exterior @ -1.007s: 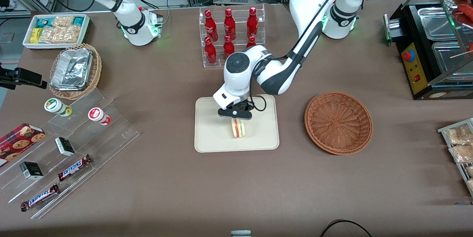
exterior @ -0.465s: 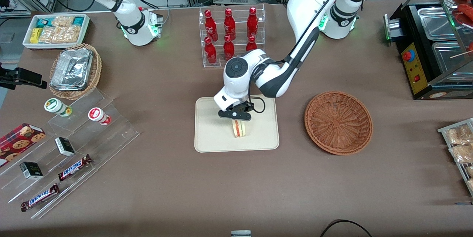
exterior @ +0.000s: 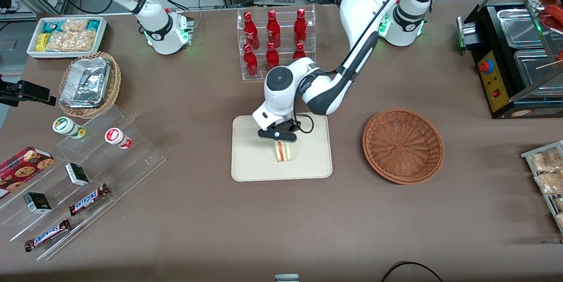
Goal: Place sandwich from basket to tray
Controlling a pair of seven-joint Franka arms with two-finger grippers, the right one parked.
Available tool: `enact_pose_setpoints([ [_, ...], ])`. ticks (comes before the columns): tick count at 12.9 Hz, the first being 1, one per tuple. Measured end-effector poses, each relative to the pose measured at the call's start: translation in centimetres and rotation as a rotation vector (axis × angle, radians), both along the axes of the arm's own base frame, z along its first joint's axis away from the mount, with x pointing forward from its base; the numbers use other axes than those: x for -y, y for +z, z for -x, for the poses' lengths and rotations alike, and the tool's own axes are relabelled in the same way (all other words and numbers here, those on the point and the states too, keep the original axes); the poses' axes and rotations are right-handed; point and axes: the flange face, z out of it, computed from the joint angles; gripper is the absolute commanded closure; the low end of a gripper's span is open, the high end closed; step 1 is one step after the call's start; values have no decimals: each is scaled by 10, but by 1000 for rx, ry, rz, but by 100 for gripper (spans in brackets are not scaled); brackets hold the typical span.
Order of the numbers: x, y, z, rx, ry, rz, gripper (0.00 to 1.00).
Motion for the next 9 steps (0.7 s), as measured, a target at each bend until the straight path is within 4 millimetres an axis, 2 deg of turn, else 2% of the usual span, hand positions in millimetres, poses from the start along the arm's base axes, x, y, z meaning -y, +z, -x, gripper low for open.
enact_pose_setpoints([
  [1,0,0,0,1,-1,1,17],
  [2,1,1,0,2,0,2,1],
  [5,3,10,-5,17,4,17,1],
  [9,5,41,-17,53,27,55,1],
])
